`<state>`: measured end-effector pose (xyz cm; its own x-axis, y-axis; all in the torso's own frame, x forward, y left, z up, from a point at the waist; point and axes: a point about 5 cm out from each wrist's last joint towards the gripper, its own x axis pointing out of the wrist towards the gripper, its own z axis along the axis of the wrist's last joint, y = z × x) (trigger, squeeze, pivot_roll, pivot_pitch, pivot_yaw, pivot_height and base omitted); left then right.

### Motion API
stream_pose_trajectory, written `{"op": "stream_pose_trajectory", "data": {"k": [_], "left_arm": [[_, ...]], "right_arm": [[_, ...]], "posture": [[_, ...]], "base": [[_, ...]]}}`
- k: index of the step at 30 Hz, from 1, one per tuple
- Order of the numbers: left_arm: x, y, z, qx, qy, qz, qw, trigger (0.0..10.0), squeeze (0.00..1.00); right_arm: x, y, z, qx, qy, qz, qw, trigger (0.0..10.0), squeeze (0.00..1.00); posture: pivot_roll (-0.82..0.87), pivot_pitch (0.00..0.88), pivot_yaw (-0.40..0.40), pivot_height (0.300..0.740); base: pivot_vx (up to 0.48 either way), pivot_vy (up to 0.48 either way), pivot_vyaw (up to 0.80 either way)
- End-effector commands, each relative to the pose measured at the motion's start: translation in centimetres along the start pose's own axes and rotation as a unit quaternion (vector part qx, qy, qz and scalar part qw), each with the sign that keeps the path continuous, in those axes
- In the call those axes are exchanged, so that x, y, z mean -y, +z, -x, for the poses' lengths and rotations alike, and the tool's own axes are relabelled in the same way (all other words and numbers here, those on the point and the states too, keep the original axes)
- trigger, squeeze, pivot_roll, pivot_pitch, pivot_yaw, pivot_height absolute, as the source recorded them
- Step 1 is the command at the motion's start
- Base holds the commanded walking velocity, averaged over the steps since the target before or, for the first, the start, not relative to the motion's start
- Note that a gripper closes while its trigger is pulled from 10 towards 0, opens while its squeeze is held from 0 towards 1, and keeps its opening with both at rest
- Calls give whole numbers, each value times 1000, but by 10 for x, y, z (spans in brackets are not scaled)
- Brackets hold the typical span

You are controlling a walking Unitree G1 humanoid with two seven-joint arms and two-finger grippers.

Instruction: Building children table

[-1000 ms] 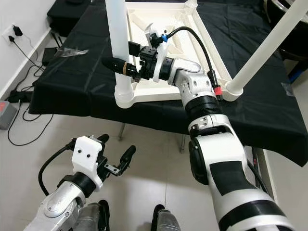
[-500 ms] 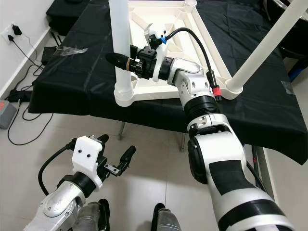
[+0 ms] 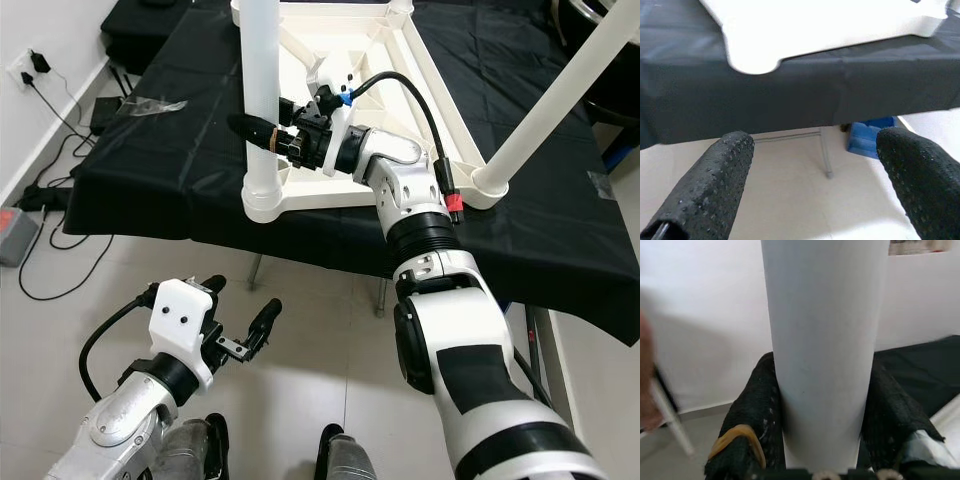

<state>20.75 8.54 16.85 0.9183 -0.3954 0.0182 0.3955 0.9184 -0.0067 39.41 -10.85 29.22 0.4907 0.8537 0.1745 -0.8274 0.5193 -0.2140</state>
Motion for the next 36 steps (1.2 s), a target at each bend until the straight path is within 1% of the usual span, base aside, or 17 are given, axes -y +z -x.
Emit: {"op": "stream_pose_trajectory", "data": {"k": [1,3,11,17,19,20,22,24,26,27,29,30,32,33,34,35,36], "left_arm": [[-2,2,2,1,9,11,1000,10000,0],[-9,4,0,7,21,3,1000,10000,0],[-21,8,-5,14,37,-17,999,10000,0],[-26,10,-7,18,45,-22,999,10000,0],[-25,10,-9,20,43,-20,999,10000,0],[-25,10,-9,20,43,-20,999,10000,0],[-23,10,-10,20,40,-18,999,10000,0],[-23,10,-10,20,40,-18,999,10000,0],[-20,9,-11,18,36,-16,999,10000,0],[-20,9,-11,18,36,-16,999,10000,0],[-17,8,-10,16,33,-15,999,10000,0],[-17,8,-10,16,33,-15,999,10000,0],[-16,7,-9,14,32,-17,999,10000,0],[-16,7,-9,14,32,-17,999,10000,0],[-16,7,-8,14,33,-18,999,10000,0],[-16,7,-8,14,33,-18,999,10000,0],[-15,7,-8,14,33,-17,999,10000,0]], "right_arm": [[10,-26,18,-44,-76,-21,996,0,0],[12,-31,20,-48,-121,-23,991,0,0],[10,-40,22,-65,-164,-13,984,0,0],[9,-51,24,-89,-228,-18,969,0,0],[13,-54,26,-100,-311,-29,945,0,0],[13,-54,26,-100,-311,-29,945,0,0],[15,-55,26,-103,-368,-37,923,0,0],[15,-55,26,-103,-368,-37,923,0,0],[13,-54,21,-97,-426,-49,898,0,0],[13,-54,21,-97,-426,-49,898,0,0],[11,-55,15,-91,-479,-51,871,0,0],[11,-55,15,-91,-479,-51,871,0,0],[10,-55,14,-87,-522,-53,847,0,0],[10,-55,14,-87,-522,-53,847,0,0],[9,-55,15,-86,-542,-58,834,0,0],[9,-55,15,-86,-542,-58,834,0,0],[9,-54,15,-85,-564,-57,819,0,0]], "posture": [[188,275,-80,740],[186,275,-75,740],[184,273,-74,740],[178,269,-74,740],[176,261,-72,740],[176,261,-72,740],[172,259,-70,740],[172,259,-70,740],[176,252,-77,740],[176,252,-77,740],[178,250,-80,740],[178,250,-80,740],[190,245,-86,740],[190,245,-86,740],[190,245,-86,740],[190,245,-86,740],[189,243,-86,740]], "base": [[0,0,0],[0,0,0],[0,0,0],[0,0,0],[0,0,0],[0,0,0],[0,0,0],[0,0,0],[0,0,0],[0,0,0],[0,0,0],[0,0,0],[0,0,0],[0,0,0],[0,0,0],[0,0,0],[0,0,0]]}}
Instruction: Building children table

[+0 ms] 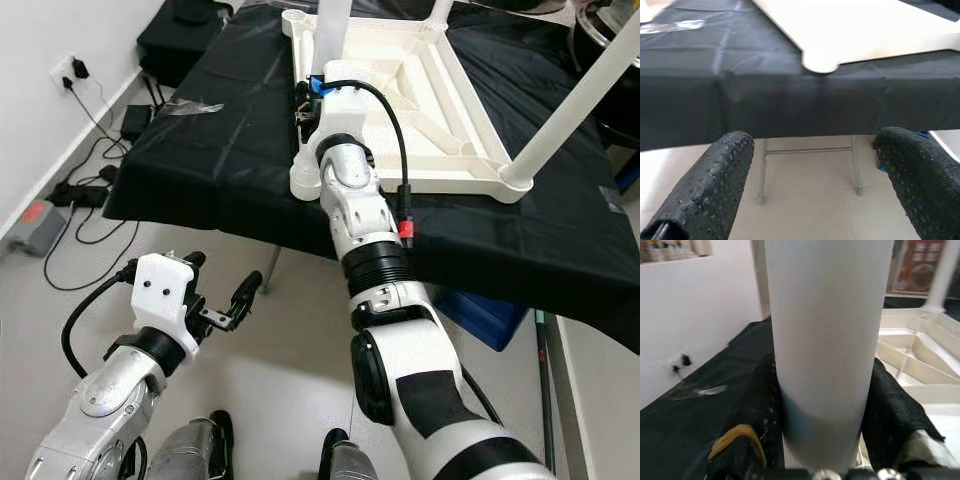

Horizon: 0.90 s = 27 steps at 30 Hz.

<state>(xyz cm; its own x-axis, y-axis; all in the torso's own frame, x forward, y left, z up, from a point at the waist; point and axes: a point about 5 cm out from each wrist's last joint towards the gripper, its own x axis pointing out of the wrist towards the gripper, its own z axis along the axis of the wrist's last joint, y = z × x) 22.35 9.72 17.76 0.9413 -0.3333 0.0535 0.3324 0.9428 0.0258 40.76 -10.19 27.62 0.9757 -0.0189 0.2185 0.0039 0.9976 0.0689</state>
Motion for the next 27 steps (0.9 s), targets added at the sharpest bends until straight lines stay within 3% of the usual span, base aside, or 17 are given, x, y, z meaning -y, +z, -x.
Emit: {"op": "stream_pose_trajectory", "data": {"k": [1,3,6,11,18,19,20,21,24,25,27], "left_arm": [[2,-2,2,-4,0,1,1000,10000,0],[3,-2,2,-3,-2,3,1000,10000,0],[5,-2,1,-3,-4,4,1000,10000,0],[8,-4,0,-3,-7,7,1000,10000,0],[12,-4,0,-3,-9,13,1000,10000,0],[12,-5,0,-4,-9,15,1000,10000,0],[12,-5,0,-4,-9,15,1000,10000,0],[11,-5,0,-5,-8,17,1000,10000,0],[11,-7,1,-6,-6,19,1000,10000,0],[11,-7,1,-7,-6,19,1000,10000,0],[11,-7,1,-7,-7,19,1000,10000,0]], "right_arm": [[25,-35,7,-73,-81,4,994,0,0],[27,-31,9,-68,-149,0,987,0,0],[28,-30,12,-70,-199,-8,977,0,0],[21,-31,13,-79,-241,-25,967,0,0],[12,-29,11,-87,-242,-32,966,0,0],[8,-27,9,-88,-228,-31,969,2510,0],[8,-27,9,-88,-228,-31,969,2510,0],[3,-24,8,-86,-210,-29,974,10000,0],[-2,-20,6,-76,-186,-23,979,10000,0],[-2,-19,6,-70,-181,-21,981,10000,1000],[-1,-18,6,-67,-179,-17,981,10000,1000]], "posture": [[189,243,-86,740],[189,240,-84,740],[179,240,-88,740],[179,243,-90,740],[175,249,-94,740],[169,251,-100,740],[169,251,-100,740],[169,251,-100,740],[162,253,-102,740],[163,252,-102,740],[159,251,-101,740]], "base": [[0,0,0],[0,0,0],[0,0,0],[0,0,0],[0,0,0],[0,0,0],[0,0,0],[0,0,0],[0,0,0],[0,0,0],[0,0,0]]}}
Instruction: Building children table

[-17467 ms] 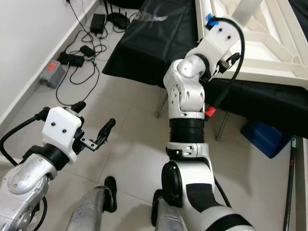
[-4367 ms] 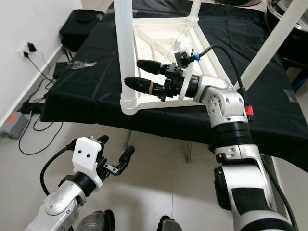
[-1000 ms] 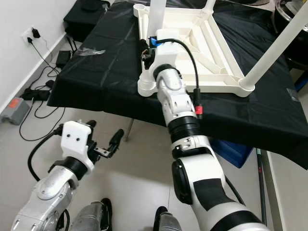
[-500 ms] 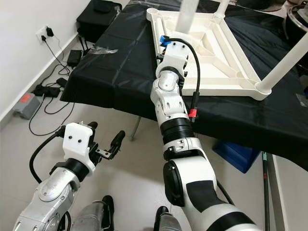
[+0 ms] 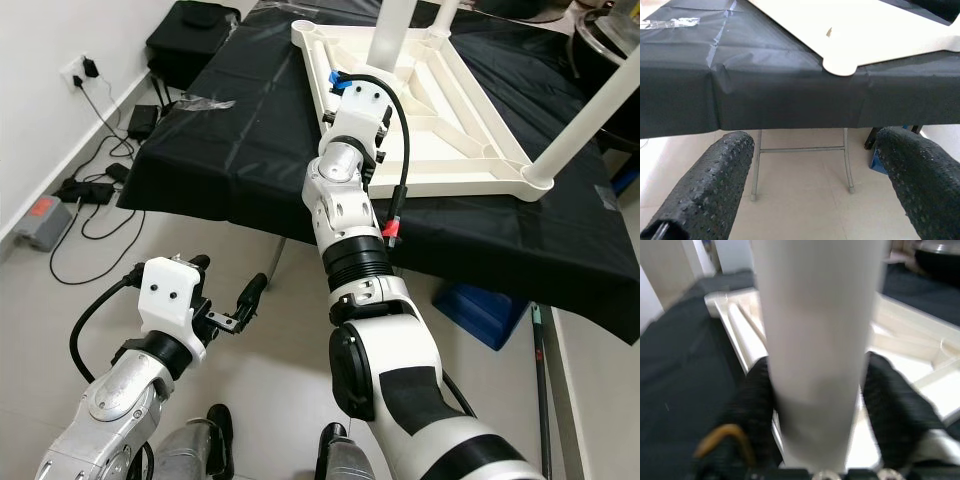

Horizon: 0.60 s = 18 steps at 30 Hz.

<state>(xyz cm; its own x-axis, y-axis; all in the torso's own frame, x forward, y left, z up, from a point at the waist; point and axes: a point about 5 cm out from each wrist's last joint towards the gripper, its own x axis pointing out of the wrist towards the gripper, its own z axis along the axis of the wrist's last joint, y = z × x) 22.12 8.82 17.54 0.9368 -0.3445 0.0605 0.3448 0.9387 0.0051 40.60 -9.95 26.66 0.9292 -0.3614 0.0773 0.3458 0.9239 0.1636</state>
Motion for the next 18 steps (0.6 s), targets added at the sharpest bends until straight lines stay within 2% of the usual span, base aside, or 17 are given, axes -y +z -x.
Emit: {"op": "stream_pose_trajectory", "data": {"k": [1,6,7,8,14,15,17,18], "left_arm": [[2,-6,2,-11,-1,9,1000,10000,0],[2,-6,1,-10,-1,9,1000,10000,0],[2,-6,1,-10,-1,9,1000,10000,0],[2,-6,2,-10,-1,9,1000,10000,0],[2,-6,2,-9,-2,10,1000,10000,0],[2,-6,2,-9,-2,9,1000,10000,0],[2,-6,2,-9,-2,9,1000,10000,0],[2,-6,2,-8,-2,10,1000,10000,0]], "right_arm": [[1,-9,1,-15,6,6,1000,10000,1000],[2,-10,-1,-18,14,5,1000,10000,1000],[2,-10,-2,-19,25,4,999,10000,365],[2,-9,-3,-20,34,3,999,10000,0],[2,-5,-5,-18,64,-16,998,10000,0],[-1,0,-5,-11,98,-27,995,10000,0],[-1,0,-5,-11,98,-27,995,10000,0],[-3,4,-6,-6,133,-33,991,10000,0]], "posture": [[158,250,-102,740],[158,248,-100,740],[159,249,-100,740],[159,249,-100,740],[159,248,-99,740],[159,247,-99,740],[159,247,-99,740],[159,247,-99,740]], "base": [[0,0,0],[0,0,0],[0,0,0],[0,0,0],[0,0,0],[0,0,0],[0,0,0],[0,0,0]]}}
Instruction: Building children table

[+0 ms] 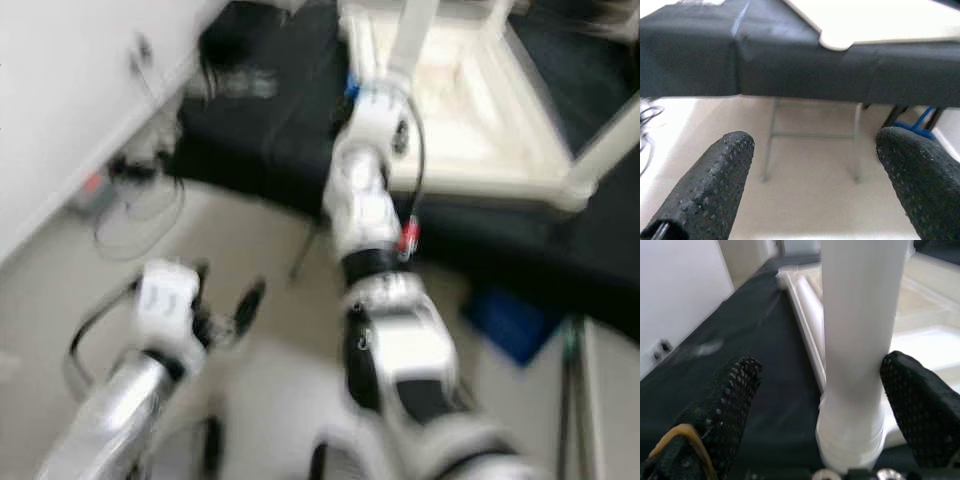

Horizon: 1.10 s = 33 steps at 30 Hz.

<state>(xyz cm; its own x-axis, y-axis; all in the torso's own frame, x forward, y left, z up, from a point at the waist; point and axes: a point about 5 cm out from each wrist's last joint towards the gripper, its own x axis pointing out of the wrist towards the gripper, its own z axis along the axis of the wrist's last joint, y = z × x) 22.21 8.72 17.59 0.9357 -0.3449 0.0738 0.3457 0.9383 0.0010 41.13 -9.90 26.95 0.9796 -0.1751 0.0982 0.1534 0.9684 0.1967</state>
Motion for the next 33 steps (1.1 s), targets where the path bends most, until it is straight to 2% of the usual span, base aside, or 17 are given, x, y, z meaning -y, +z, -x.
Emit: {"op": "stream_pose_trajectory", "data": {"k": [1,2,3,6,8,9,11,15,16,18,21,22,24,26,27,28,33], "left_arm": [[1,-7,3,-15,-2,8,1000,10000,0],[1,-7,3,-15,-2,8,1000,10000,0],[2,-7,4,-16,-6,9,1000,10000,0],[4,-7,4,-18,-10,12,1000,10000,0],[8,-8,5,-22,-25,17,999,10000,0],[8,-8,5,-22,-25,17,999,10000,0],[11,-9,5,-25,-34,20,999,10000,0],[12,-10,5,-25,-35,21,999,10000,0],[13,-11,6,-29,-41,28,998,10000,0],[15,-16,7,-36,-58,28,997,10000,0],[15,-18,7,-39,-61,25,997,10000,0],[14,-22,6,-45,-62,22,997,10000,0],[14,-22,6,-45,-62,22,997,10000,0],[11,-29,4,-52,-60,20,997,10000,0],[11,-29,4,-52,-60,20,997,10000,0],[9,-32,3,-54,-56,16,997,10000,0],[6,-36,1,-55,-52,11,997,10000,0]], "right_arm": [[-1,2,-1,1,36,-7,999,10000,0],[-1,2,-1,1,36,-7,999,10000,0],[-1,5,-3,3,74,-5,997,10000,0],[4,8,-5,6,83,5,996,10000,0],[27,7,-8,11,40,39,998,10000,0],[27,7,-8,11,40,39,998,10000,0],[44,-6,-2,1,40,44,998,10000,0],[46,-11,1,-5,57,39,998,10000,0],[48,-20,9,-18,101,11,995,10000,0],[73,-47,41,-19,161,11,987,10000,0],[81,-54,52,-18,171,21,985,10000,0],[93,-69,73,-21,173,30,984,10000,0],[93,-69,73,-21,173,30,984,10000,0],[96,-95,125,-33,207,56,976,10000,0],[96,-95,125,-33,207,56,976,10000,0],[92,-104,147,-44,221,63,972,10000,0],[84,-118,172,-63,239,90,965,10000,0]], "posture": [[159,247,-99,740],[159,247,-99,740],[158,245,-96,740],[159,243,-98,740],[160,242,-97,740],[160,242,-97,740],[165,231,-93,740],[165,229,-93,740],[163,226,-93,740],[148,202,-80,740],[148,202,-80,740],[137,181,-70,740],[137,181,-70,740],[129,139,-50,740],[129,139,-50,740],[124,119,-46,740],[115,79,-36,740]], "base": [[0,0,0],[0,0,0],[0,0,0],[0,0,0],[0,0,0],[0,0,0],[0,0,0],[0,0,0],[0,0,0],[0,0,0],[0,0,0],[0,0,0],[0,0,0],[0,0,-319],[0,0,-638],[0,0,-800],[0,0,-800]]}}
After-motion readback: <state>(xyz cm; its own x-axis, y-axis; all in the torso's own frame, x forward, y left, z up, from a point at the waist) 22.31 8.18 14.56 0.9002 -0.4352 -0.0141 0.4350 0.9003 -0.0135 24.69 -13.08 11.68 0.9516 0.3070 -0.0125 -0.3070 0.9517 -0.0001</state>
